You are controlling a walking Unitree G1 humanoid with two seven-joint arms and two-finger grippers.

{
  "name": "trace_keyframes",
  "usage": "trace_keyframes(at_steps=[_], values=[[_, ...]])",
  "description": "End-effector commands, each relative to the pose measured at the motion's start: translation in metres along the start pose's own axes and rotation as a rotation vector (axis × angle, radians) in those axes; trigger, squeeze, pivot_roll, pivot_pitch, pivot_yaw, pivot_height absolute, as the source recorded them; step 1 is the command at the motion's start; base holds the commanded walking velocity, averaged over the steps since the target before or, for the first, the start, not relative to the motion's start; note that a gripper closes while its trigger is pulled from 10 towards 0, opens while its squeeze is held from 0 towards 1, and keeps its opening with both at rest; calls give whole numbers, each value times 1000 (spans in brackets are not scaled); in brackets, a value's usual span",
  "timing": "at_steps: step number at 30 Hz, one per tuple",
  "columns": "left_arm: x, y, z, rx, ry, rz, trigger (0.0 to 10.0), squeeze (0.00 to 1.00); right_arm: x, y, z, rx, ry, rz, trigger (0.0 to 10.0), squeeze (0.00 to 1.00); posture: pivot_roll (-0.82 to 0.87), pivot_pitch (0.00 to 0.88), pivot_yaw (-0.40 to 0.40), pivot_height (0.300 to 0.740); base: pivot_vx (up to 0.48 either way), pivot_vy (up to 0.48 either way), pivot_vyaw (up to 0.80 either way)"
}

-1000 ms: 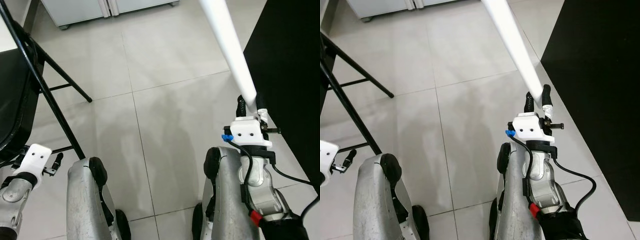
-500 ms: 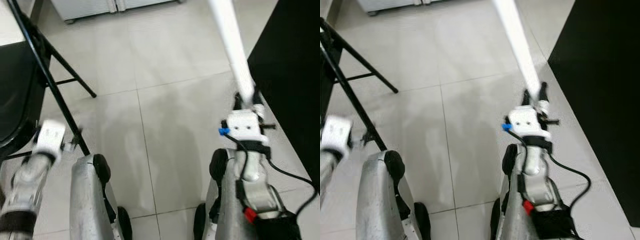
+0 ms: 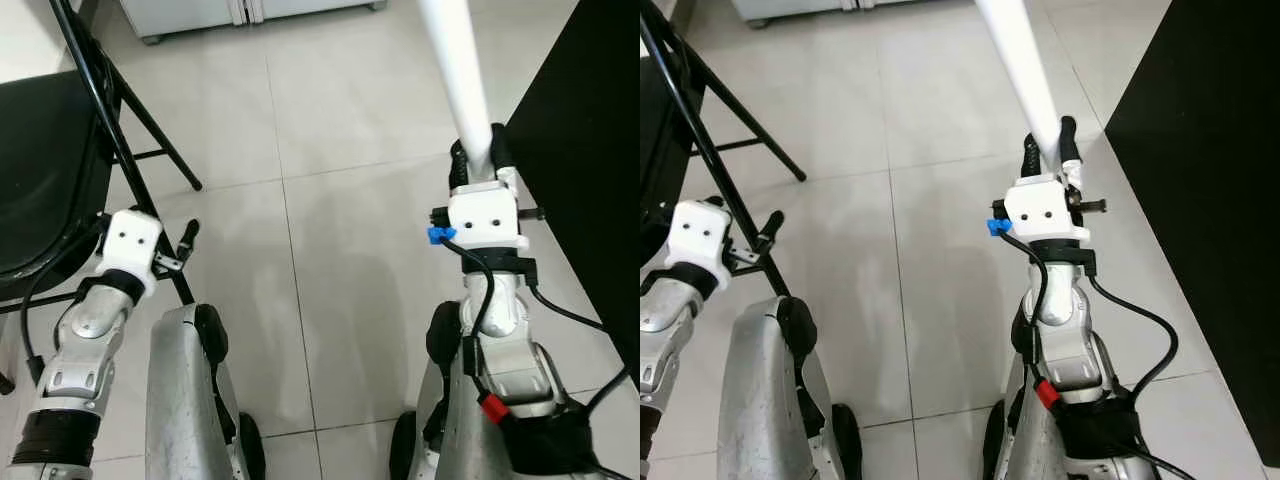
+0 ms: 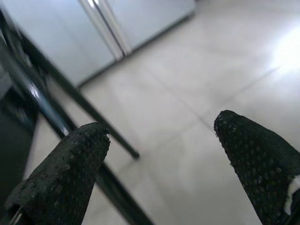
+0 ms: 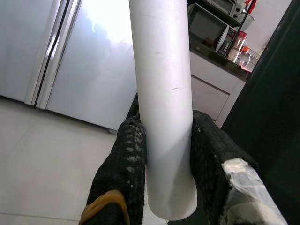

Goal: Building children table

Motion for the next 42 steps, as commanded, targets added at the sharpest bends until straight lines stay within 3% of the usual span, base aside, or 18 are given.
trace_keyframes(at_steps=[1, 7, 11, 22, 23, 24, 26, 32, 42], values=[[-13, 8, -8, -40, -61, 22, 10000, 0, 3, -1, -3, 7, 0, 22, 10000, 0, 115, 254, 74, 338, 0, 0, 0], [-37, 12, -22, -136, -159, 115, 10000, 0, -3, -3, -7, 14, -35, 42, 10000, 0, 117, 250, 72, 358, 0, 0, 0], [-38, 17, -27, -173, -169, 93, 10000, 0, -3, -6, -10, 23, -43, 55, 10000, 0, 118, 254, 72, 373, 0, 0, 0], [-4, 42, -26, -182, -68, -26, 10000, 0, 6, -14, -14, 62, -39, 94, 10000, 0, 104, 246, 68, 403, 0, 0, 0], [2, 54, -30, -206, -49, -41, 10000, 0, 8, -18, -19, 82, -46, 114, 10000, 0, 101, 244, 66, 408, 0, 0, 0], [2, 54, -30, -206, -49, -41, 10000, 0, 8, -18, -19, 82, -46, 114, 10000, 0, 101, 244, 66, 408, 0, 0, 0], [12, 75, -41, -237, -26, -95, 10000, 0, 14, -27, -31, 131, -54, 144, 10000, 0, 93, 242, 58, 418, 0, 0, 0], [10, 93, -56, -247, -45, -136, 10000, 0, 18, -30, -40, 168, -65, 165, 10000, 0, 77, 235, 51, 438, 0, 0, 0], [8, 106, -66, -236, -103, -224, 10000, 0, 27, -37, -48, 242, -65, 216, 10000, 0, 66, 222, 42, 463, 0, 0, 0]])
Point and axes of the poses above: a point about 5 cm out from each wrist's last joint towards the gripper, its own z axis pointing out of the wrist towards the gripper, its own x axis along the axis of the wrist's last joint, y = z × x, the point moved 4 cm from there along z, pointing out of the wrist towards the gripper, and after that the axes turned 6 degrees about -z, right-handed, at the moved point
